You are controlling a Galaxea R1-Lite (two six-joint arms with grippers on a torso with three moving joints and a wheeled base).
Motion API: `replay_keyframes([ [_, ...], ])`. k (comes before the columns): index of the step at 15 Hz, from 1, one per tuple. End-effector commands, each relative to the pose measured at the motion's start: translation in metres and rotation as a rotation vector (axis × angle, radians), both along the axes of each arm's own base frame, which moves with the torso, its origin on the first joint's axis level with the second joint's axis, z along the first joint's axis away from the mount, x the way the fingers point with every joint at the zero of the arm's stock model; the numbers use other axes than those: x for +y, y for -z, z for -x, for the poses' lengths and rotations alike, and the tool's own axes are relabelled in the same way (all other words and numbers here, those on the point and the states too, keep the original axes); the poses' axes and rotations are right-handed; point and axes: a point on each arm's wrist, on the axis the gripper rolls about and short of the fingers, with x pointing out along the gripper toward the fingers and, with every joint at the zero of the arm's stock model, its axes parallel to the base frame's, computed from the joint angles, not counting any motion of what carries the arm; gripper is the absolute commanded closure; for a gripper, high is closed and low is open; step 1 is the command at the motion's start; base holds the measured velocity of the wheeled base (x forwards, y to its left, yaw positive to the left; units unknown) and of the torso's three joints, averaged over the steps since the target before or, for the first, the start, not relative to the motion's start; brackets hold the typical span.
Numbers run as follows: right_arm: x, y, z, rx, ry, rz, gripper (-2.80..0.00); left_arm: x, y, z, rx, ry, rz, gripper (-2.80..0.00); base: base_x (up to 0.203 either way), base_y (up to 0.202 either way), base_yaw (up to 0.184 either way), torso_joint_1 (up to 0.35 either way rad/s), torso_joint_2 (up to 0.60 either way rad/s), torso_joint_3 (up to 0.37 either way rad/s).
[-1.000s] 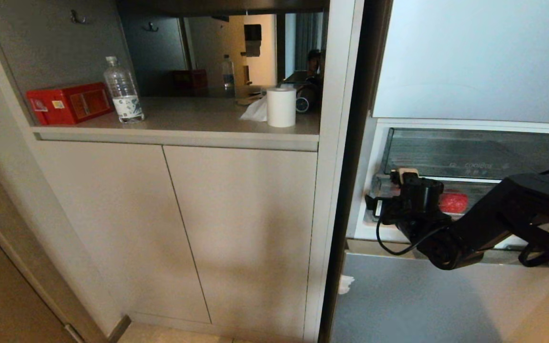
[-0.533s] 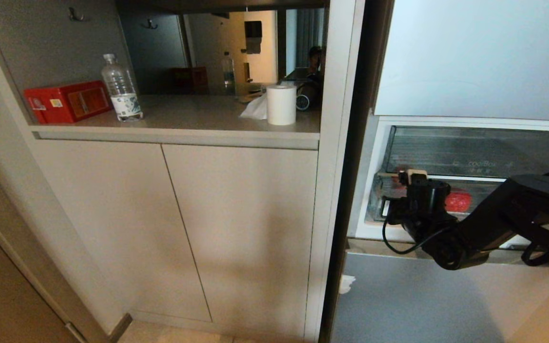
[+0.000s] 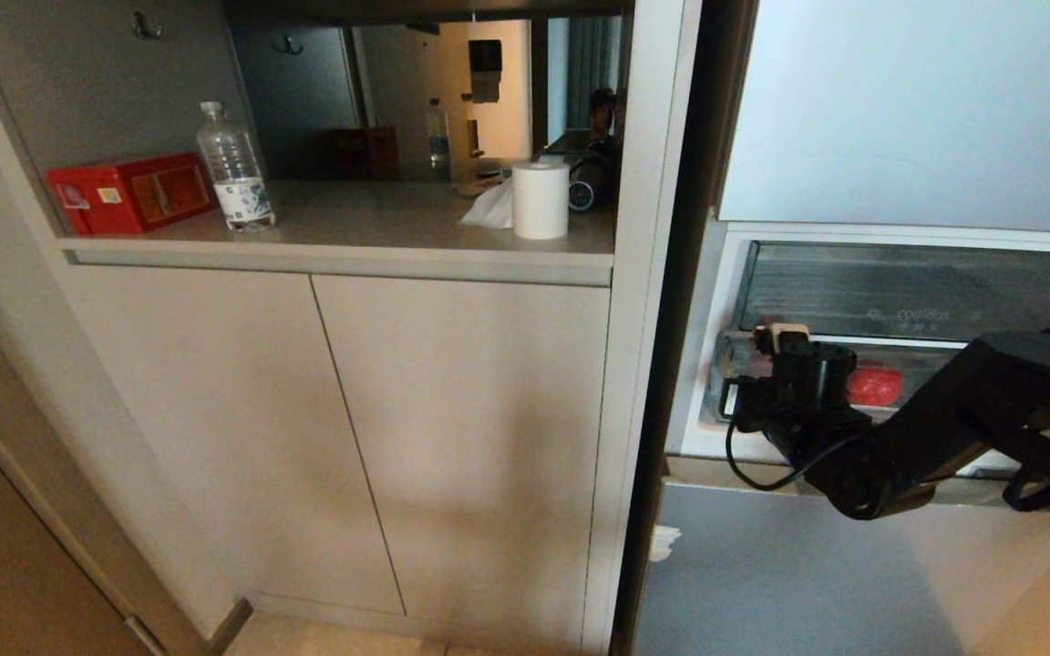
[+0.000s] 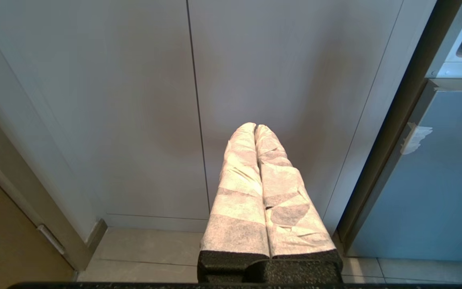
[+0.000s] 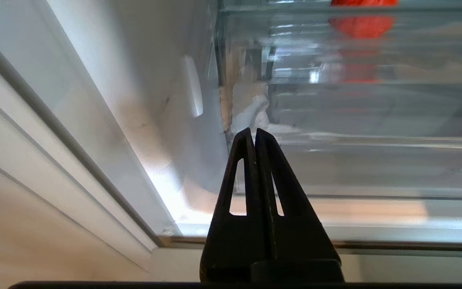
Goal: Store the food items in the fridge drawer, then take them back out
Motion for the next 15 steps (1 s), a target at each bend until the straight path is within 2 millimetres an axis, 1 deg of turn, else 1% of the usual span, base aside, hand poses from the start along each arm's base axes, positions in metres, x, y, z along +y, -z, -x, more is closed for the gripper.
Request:
replay_keyframes([
  [1,-0.002,-0.004,0.001,-0.013,0.0,-0.004,0.0,0.0,0.0,0.0,0.001,0.0,0.0,0.0,0.0,0.0,0.0,0.0,0.0,0.0],
  [3,-0.008,-0.002,0.006,0.008,-0.002,-0.011,0.0,0.0,0.0,0.0,0.001,0.0,0.001,0.0,0.0,0.0,0.0,0.0,0.0,0.0],
  [5,-0.017,-0.002,0.017,0.037,-0.061,-0.026,0.0,0.0,0.0,0.0,0.001,0.0,0.0,0.0,0.0,0.0,0.0,0.0,0.0,0.0],
  [6,-0.021,0.0,0.02,0.053,-0.091,-0.034,-2.8,0.0,0.0,0.0,0.001,0.0,0.0,0.0,0.0,0.0,0.0,0.0,0.0,0.0],
  [7,-0.024,0.001,0.022,0.052,-0.111,-0.04,-2.8,0.0,0.0,0.0,0.001,0.0,0.0,0.0,0.0,0.0,0.0,0.0,0.0,0.0],
  [10,-0.028,-0.002,0.019,-0.027,-0.138,-0.048,-2.8,0.0,0.0,0.0,0.001,0.0,0.0,0.0,0.0,0.0,0.0,0.0,0.0,0.0],
  [13,-0.029,-0.002,0.017,-0.044,-0.162,-0.055,-2.8,0.0,0.0,0.0,0.001,0.0,0.001,0.0,0.0,0.0,0.0,0.0,0.0,0.0],
  [15,-0.028,0.002,0.014,-0.037,-0.163,-0.05,-2.8,0.0,0.0,0.0,0.001,0.0,0.0,0.0,0.0,0.0,0.0,0.0,0.0,0.0],
])
